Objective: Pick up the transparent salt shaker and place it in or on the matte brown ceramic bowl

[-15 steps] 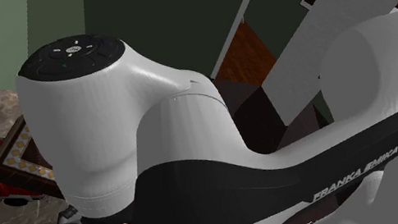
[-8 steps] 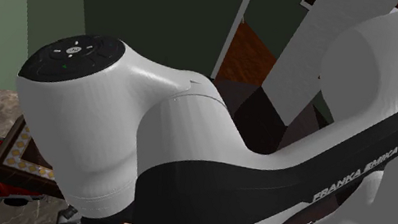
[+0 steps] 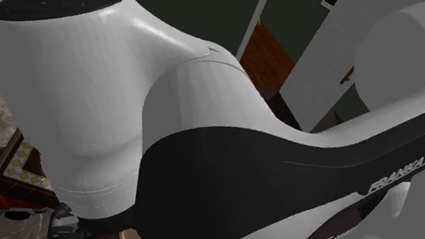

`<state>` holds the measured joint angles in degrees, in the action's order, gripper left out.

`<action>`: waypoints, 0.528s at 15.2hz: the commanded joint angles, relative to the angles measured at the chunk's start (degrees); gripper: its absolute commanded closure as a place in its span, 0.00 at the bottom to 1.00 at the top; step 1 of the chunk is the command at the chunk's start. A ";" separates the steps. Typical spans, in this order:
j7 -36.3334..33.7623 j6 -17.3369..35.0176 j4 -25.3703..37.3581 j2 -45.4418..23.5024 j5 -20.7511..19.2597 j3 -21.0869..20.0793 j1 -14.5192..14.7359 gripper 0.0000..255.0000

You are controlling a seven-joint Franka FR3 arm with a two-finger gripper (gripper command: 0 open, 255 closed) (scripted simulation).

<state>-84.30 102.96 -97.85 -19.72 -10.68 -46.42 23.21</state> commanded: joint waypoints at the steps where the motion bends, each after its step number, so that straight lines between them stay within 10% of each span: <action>1: 0.46 -1.98 1.71 0.30 0.28 -0.07 -0.13 0.00; 8: 0.46 -1.98 1.71 0.30 0.28 -0.07 -0.13 0.00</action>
